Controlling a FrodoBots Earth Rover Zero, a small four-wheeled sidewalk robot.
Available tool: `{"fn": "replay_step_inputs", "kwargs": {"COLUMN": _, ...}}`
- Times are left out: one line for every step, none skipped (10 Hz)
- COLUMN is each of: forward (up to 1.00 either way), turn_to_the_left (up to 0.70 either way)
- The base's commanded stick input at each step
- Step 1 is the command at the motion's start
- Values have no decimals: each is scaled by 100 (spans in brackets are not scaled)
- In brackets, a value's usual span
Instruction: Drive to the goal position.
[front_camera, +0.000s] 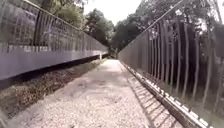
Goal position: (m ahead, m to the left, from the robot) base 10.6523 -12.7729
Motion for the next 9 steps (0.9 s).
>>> {"fn": "replay_step_inputs", "kwargs": {"forward": 50, "turn_to_the_left": 0}}
{"fn": "replay_step_inputs", "kwargs": {"forward": 50, "turn_to_the_left": 0}}
{"fn": "replay_step_inputs", "kwargs": {"forward": 50, "turn_to_the_left": 0}}
{"fn": "replay_step_inputs", "kwargs": {"forward": 50, "turn_to_the_left": 0}}
{"fn": "replay_step_inputs", "kwargs": {"forward": 50, "turn_to_the_left": 0}}
{"fn": "replay_step_inputs", "kwargs": {"forward": 50, "turn_to_the_left": 0}}
{"fn": "replay_step_inputs", "kwargs": {"forward": 50, "turn_to_the_left": 0}}
{"fn": "replay_step_inputs", "kwargs": {"forward": 50, "turn_to_the_left": 0}}
{"fn": "replay_step_inputs", "kwargs": {"forward": 50, "turn_to_the_left": 0}}
